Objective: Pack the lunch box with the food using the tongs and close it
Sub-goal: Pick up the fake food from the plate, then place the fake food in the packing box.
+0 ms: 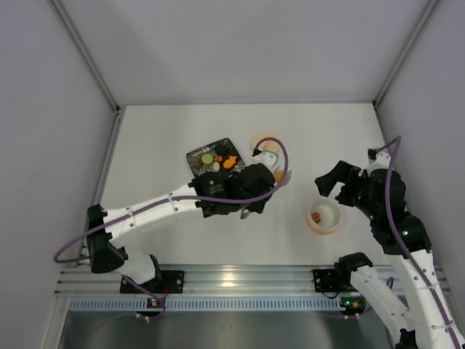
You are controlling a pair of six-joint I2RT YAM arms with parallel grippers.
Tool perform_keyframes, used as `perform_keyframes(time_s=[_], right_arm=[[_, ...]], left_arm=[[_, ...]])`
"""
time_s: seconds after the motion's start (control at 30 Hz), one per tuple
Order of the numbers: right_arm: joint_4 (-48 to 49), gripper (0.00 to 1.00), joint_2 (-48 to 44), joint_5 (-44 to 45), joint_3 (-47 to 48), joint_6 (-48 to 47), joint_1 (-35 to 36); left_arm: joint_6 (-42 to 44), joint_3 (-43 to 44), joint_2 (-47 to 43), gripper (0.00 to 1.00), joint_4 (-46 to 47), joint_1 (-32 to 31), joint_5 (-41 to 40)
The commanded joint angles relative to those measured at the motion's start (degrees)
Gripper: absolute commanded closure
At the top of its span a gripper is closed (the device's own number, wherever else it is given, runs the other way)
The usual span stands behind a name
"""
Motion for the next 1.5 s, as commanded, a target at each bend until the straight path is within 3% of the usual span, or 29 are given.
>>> perform_keyframes(time_s=[0.0,0.2,0.5,1.07,1.47], right_arm=[[0.1,0.0,-1.0,2.4,3.9,-0.2,-0.8],[-3.2,0.01,-1.9,5.9,6.1,-0.7,-0.8],[-5.0,0.01,-2.5,7.5,7.3,-1.0,-0.8],[-4.7,0.0,-2.6,7.4,6.7,-1.2,-0.8],[-4.5,0.0,-2.6,6.9,6.5,-1.2,-0.8]], left_arm=[[0.1,6.0,4.7,0.76,1.4,-4.5,-2.0],[1.4,11.8,12.1,0.75,4.9,-10.7,0.5],[2.4,17.0,19.2,0.73,7.3,-13.3,3.9],[2.9,17.3,20.4,0.56,7.2,-13.6,7.3],[3.0,17.3,20.2,0.53,6.7,-13.6,6.9]])
